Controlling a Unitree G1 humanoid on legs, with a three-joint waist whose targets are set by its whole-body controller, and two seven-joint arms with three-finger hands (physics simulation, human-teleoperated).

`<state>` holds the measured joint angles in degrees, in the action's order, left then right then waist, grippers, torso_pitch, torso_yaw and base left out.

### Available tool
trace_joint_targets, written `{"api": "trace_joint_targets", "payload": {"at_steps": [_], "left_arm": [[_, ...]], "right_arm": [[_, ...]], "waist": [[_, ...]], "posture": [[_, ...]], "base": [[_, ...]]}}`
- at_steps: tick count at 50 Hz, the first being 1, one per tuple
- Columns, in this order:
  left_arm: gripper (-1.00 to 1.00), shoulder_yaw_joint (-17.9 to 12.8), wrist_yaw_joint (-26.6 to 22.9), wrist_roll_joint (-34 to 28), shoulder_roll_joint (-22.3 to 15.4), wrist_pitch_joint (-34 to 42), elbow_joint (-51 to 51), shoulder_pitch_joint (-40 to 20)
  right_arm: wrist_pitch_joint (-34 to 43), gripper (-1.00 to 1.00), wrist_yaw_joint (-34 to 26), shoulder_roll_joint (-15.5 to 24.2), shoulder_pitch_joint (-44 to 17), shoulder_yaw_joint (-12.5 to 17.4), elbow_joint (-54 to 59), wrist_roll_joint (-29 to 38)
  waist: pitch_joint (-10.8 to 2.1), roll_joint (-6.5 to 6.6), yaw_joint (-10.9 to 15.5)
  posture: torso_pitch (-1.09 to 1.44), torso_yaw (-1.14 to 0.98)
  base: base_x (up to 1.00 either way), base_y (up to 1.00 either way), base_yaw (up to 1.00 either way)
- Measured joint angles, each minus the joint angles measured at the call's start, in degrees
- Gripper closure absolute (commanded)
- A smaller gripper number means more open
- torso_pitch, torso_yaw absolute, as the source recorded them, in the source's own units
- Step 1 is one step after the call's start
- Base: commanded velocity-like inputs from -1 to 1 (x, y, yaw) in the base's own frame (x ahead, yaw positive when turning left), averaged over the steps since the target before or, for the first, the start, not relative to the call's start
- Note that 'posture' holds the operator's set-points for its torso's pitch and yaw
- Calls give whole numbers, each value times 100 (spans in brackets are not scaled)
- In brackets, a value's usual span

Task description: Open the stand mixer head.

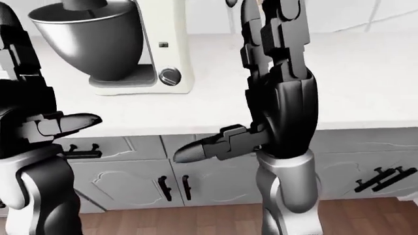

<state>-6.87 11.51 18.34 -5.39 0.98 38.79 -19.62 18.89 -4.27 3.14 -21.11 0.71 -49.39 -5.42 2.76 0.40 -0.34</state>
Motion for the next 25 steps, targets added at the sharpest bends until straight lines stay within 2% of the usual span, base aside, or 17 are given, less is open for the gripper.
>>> {"api": "trace_joint_targets", "payload": {"at_steps": [1,6,21,22,24,25], "left_arm": [[-100,-9,0,-4,-6,-16,29,8],[-100,-66,29,-16,-14,-67,62,-7],[-100,-79,26,37,-44,-71,-18,-27],[-100,-77,29,38,-38,-66,-41,-12],[-100,-91,38,41,-47,-43,-81,16],[-100,-112,42,38,-47,-60,-41,42]], "right_arm": [[-22,-100,-26,-7,21,-23,-22,4],[-102,-100,-119,-32,26,-85,-71,50],[-55,-100,-212,-72,37,-115,-27,120],[-61,-100,-222,-67,44,-101,-19,102],[-43,-100,-229,-69,61,-77,-18,36],[-53,-100,-235,-67,83,-87,-70,-2]], "waist": [[-12,26,11],[-147,-46,26],[-90,-29,69],[-43,-16,67],[168,-59,57],[204,-61,58]], "posture": [[0,0],[0,0],[0,0],[0,0],[0,0],[0,0]], "base": [[0,0,0],[0,0,0],[1,0,0],[66,0,0],[82,0,0],[89,0,0]]}}
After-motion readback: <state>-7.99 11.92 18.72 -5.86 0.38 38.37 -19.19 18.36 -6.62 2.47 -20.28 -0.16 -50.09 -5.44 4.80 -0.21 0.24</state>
